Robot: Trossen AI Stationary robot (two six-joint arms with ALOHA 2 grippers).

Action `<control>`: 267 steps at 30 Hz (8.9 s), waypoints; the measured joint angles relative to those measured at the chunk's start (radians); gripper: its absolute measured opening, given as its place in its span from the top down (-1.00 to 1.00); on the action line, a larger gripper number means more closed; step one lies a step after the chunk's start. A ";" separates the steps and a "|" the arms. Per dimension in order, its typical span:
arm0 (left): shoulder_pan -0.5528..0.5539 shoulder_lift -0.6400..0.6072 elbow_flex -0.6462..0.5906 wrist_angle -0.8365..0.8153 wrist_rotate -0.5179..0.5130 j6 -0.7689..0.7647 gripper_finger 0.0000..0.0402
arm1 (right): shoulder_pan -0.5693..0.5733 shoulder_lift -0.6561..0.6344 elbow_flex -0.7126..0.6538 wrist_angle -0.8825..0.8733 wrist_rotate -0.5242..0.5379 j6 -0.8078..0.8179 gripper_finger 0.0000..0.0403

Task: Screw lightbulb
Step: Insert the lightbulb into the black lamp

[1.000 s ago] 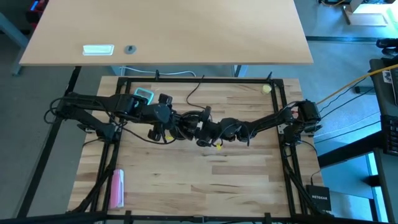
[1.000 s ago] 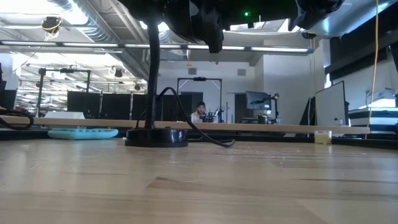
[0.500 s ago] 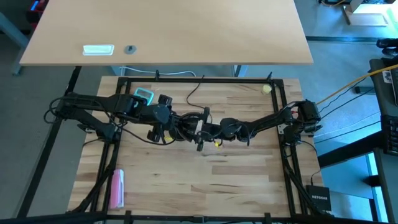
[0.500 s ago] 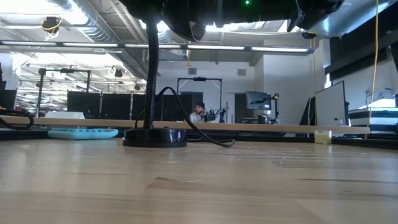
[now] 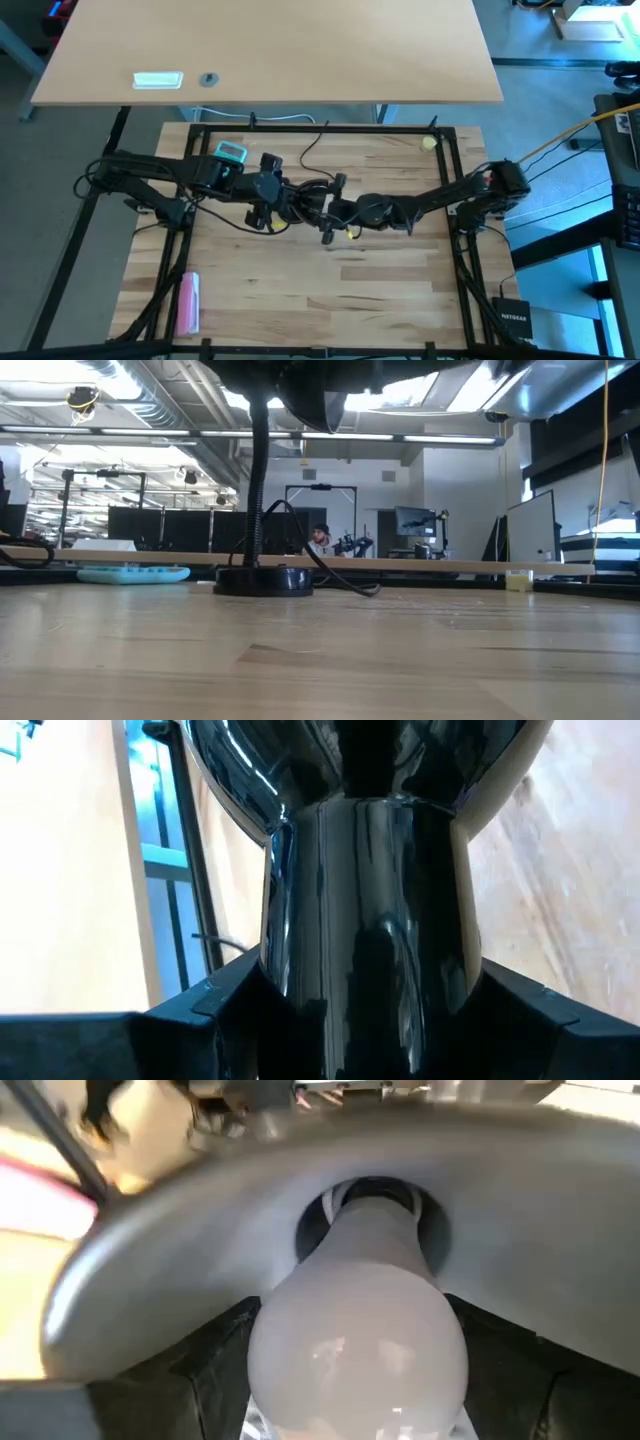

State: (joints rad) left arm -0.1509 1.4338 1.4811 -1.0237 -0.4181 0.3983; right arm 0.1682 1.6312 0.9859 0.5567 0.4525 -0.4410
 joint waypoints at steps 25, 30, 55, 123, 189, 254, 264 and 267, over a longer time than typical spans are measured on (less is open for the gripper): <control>-0.004 -0.045 0.166 -0.095 -0.003 -0.159 -0.48 | 0.175 -0.369 -0.003 -0.682 0.314 0.120 -0.39; -0.035 -0.074 0.186 -0.088 0.009 -0.239 -0.49 | 0.281 -0.449 -0.004 -0.923 0.334 0.363 -0.39; -0.467 -0.073 -0.285 0.588 0.002 -1.161 -0.49 | 0.487 -0.078 -0.006 -0.671 0.018 0.648 -0.39; -0.413 0.167 -0.459 1.464 -0.182 -0.803 0.49 | 0.582 -0.327 -0.006 -0.704 0.199 0.641 -0.65; -0.388 -0.065 -0.459 0.466 -0.356 -1.136 -0.17 | -0.081 -0.237 -0.426 -0.143 -0.127 0.683 -0.65; 0.414 -0.247 -1.015 1.662 0.442 -0.267 0.65 | -0.293 0.533 -0.037 0.283 -0.406 0.589 -0.61; 0.481 -0.249 -1.012 1.659 0.585 -0.549 0.75 | -0.294 0.533 -0.037 0.272 -0.411 0.566 -0.35; 0.482 -0.250 -1.012 1.645 0.603 -0.522 0.75 | -0.293 0.533 -0.038 0.272 -0.411 0.567 -0.31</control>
State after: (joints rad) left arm 0.3309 1.1839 0.4686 0.6211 0.1844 -0.1238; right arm -0.1249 2.1647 0.9476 0.8284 0.0410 0.1255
